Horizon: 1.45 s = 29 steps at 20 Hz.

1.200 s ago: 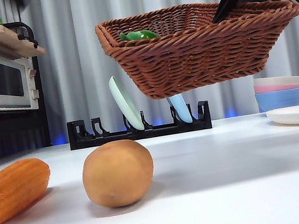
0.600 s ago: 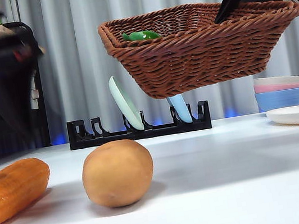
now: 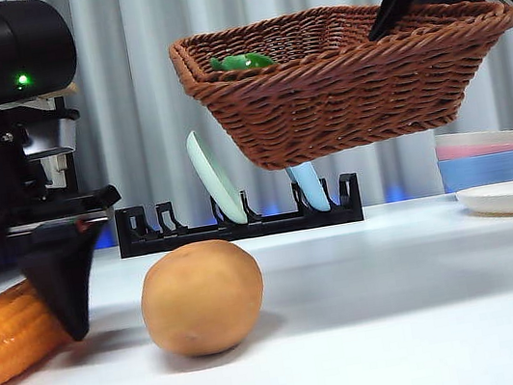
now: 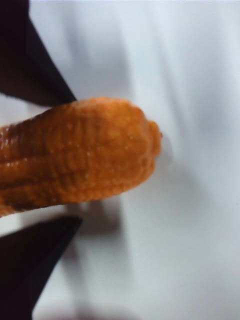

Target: Pick up the basket,pick up the corn from the table,pick up the potato from the table,pick up the cucumber from the table,put all items into the basket

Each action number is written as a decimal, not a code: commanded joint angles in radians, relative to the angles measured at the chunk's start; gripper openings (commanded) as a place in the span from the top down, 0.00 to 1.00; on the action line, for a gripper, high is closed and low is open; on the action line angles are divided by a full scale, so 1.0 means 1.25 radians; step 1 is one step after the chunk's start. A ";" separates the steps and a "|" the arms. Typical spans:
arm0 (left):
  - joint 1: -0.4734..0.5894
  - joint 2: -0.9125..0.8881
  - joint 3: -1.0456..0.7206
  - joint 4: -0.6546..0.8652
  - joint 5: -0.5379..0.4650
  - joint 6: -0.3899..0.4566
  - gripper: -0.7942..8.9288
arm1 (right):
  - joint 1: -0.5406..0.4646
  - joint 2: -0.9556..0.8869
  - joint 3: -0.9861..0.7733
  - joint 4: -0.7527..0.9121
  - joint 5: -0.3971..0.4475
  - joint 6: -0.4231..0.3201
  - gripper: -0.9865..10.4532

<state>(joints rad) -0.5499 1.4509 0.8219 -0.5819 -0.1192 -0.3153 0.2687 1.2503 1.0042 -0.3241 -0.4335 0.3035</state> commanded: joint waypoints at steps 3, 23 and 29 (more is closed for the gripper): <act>-0.001 -0.044 -0.006 -0.066 0.152 0.135 0.93 | 0.000 -0.001 0.002 0.014 -0.004 0.010 0.93; -0.077 -0.100 0.255 0.342 0.337 0.038 0.93 | 0.002 -0.001 0.002 0.013 0.025 0.011 0.93; -0.115 0.005 0.255 0.375 0.321 0.037 0.88 | 0.002 -0.001 0.002 -0.005 0.025 0.011 0.93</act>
<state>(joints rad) -0.6910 1.4548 1.1477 -0.1322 0.2829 -0.2634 0.2691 1.2503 1.0042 -0.3492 -0.3935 0.3031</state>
